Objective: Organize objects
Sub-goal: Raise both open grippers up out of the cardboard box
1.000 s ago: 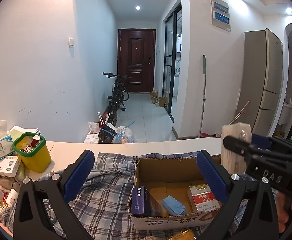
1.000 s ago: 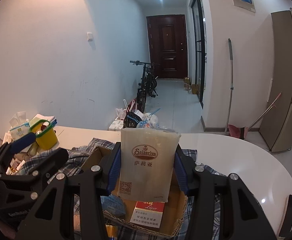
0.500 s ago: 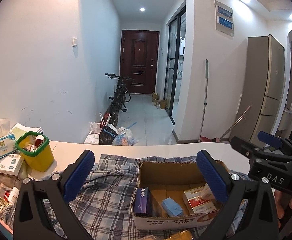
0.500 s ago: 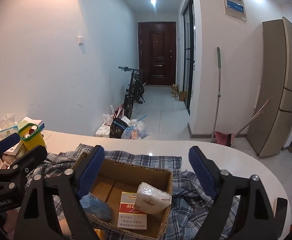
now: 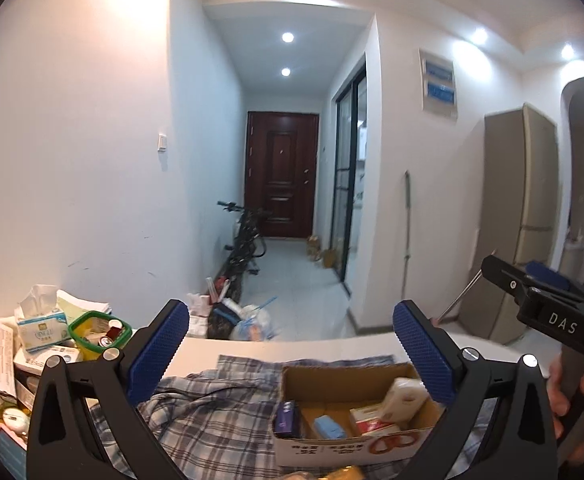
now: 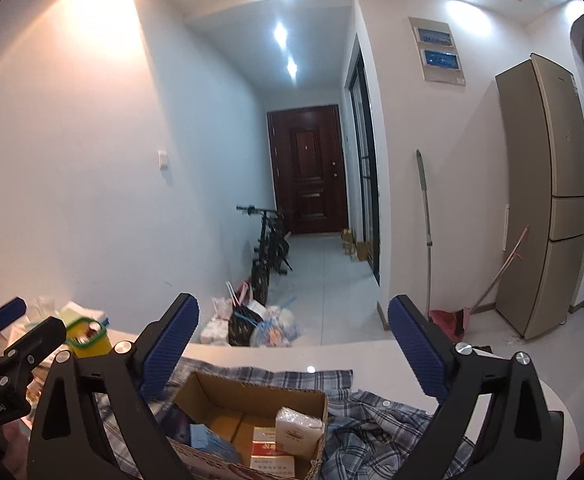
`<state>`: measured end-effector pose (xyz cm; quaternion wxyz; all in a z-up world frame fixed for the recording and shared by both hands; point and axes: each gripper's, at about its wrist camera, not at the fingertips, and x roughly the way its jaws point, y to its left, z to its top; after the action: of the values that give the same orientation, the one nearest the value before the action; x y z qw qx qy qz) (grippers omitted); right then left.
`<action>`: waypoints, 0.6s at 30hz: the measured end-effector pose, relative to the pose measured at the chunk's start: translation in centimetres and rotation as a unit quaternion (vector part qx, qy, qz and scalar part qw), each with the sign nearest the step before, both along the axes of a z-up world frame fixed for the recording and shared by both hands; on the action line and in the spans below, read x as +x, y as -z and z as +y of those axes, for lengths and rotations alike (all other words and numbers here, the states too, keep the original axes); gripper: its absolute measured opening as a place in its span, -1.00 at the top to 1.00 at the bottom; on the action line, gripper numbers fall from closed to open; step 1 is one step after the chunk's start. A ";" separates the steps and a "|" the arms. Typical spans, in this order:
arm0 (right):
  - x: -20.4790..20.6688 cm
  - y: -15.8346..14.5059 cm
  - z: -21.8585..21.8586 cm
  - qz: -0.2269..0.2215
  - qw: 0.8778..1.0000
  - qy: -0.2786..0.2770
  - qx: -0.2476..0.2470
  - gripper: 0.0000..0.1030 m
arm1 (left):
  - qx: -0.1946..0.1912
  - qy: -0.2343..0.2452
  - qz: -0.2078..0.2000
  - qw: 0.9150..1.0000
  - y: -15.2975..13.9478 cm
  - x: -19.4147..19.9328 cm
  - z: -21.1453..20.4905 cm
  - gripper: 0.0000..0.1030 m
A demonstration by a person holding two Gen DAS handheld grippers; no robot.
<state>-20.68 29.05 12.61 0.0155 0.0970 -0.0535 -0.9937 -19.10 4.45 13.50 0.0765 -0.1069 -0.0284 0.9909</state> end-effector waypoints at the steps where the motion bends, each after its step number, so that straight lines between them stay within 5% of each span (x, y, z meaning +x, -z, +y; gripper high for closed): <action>1: 0.5 -0.4 0.1 0.007 1.000 -0.004 -0.005 -0.91 | 0.007 0.001 0.007 1.000 -0.4 0.6 -0.2 -1.00; 4: 1.8 -1.5 -0.4 0.027 1.000 -0.015 -0.006 -0.99 | 0.017 -0.001 0.036 0.999 -1.5 2.4 -0.9 -1.00; 9: 5.1 -3.1 -2.1 0.073 0.995 -0.026 0.066 -0.99 | 0.037 0.002 0.043 0.998 -2.6 3.8 -2.0 -1.00; 12: 7.0 -3.7 -2.1 0.108 0.993 -0.020 0.049 -0.99 | 0.057 0.008 0.062 0.996 -3.3 4.9 -2.6 -1.00; 18: 8.3 -4.2 -2.1 0.127 0.991 -0.037 0.023 -1.00 | 0.015 -0.005 0.107 0.994 -4.5 7.0 -2.1 -1.00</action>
<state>-12.35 26.98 16.85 0.0568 -0.0279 -0.0246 -0.9977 -12.13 2.35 17.98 0.0761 0.0012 -0.0354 0.9965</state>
